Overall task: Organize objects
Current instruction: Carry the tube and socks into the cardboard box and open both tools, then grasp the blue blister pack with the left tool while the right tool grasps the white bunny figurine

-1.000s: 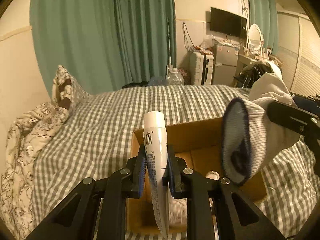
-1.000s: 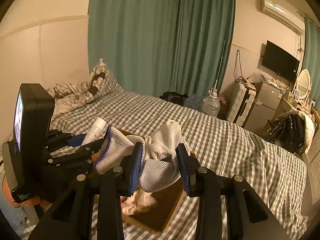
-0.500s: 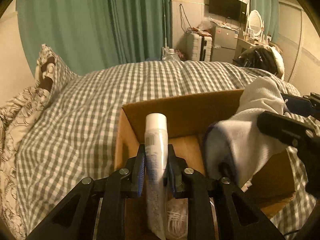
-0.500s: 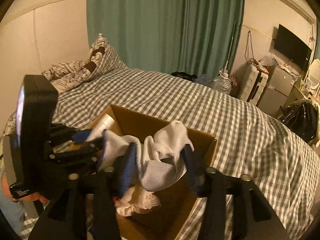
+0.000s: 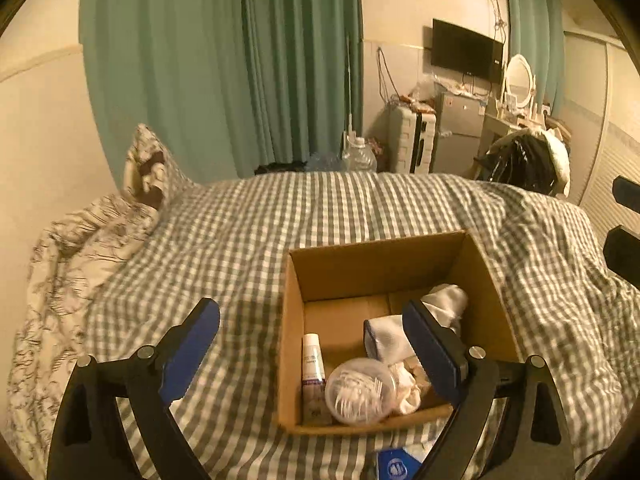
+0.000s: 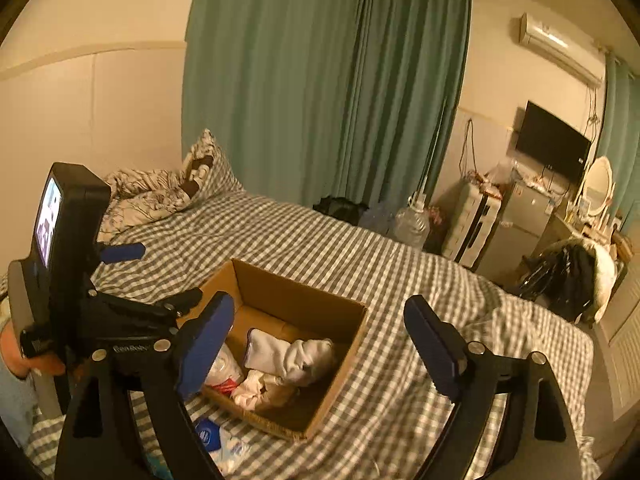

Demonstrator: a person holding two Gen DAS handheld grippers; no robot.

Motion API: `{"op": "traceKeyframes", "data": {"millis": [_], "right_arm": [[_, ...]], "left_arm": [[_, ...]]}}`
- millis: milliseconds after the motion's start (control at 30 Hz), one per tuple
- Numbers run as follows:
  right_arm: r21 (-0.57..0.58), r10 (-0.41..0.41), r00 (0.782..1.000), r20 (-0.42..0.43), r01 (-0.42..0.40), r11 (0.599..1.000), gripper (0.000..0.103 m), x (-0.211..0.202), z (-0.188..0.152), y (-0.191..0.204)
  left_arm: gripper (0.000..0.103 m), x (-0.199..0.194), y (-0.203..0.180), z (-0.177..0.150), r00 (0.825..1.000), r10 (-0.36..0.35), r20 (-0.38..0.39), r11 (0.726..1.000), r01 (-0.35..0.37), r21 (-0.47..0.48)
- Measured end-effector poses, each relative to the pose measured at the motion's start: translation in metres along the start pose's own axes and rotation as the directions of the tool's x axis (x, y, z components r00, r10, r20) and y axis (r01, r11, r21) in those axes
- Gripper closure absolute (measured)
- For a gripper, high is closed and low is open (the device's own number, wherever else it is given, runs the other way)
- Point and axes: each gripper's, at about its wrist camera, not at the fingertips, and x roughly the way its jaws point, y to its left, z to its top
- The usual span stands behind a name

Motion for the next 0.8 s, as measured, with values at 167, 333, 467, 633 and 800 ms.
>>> {"op": "traceKeyframes", "data": {"millis": [167, 333, 467, 633, 800], "right_arm": [[-0.010, 0.001, 1.000, 0.008, 0.000, 1.000, 0.014, -0.040, -0.006, 0.006], [-0.027, 0.010, 1.000, -0.019, -0.011, 1.000, 0.013, -0.064, -0.028, 0.018], [-0.025, 0.021, 0.997, -0.073, -0.023, 0.999, 0.012, -0.068, -0.061, 0.028], [0.003, 0.023, 0.983, -0.180, -0.023, 1.000, 0.012, -0.051, -0.114, 0.039], [0.055, 0.038, 0.962, -0.270, -0.024, 0.998, 0.012, -0.029, -0.153, 0.041]], "left_arm": [[0.001, -0.042, 0.002, -0.011, 0.999, 0.028, 0.018, 1.000, -0.028, -0.002], [0.001, -0.071, -0.001, -0.042, 0.998, 0.058, 0.010, 0.998, -0.058, 0.009], [0.000, -0.079, -0.006, -0.075, 0.998, 0.061, -0.025, 0.998, -0.060, 0.012], [0.000, -0.069, -0.018, -0.129, 0.991, 0.050, -0.124, 0.999, -0.051, -0.006], [0.000, -0.048, -0.029, -0.183, 0.970, 0.042, -0.238, 0.999, -0.044, -0.004]]}}
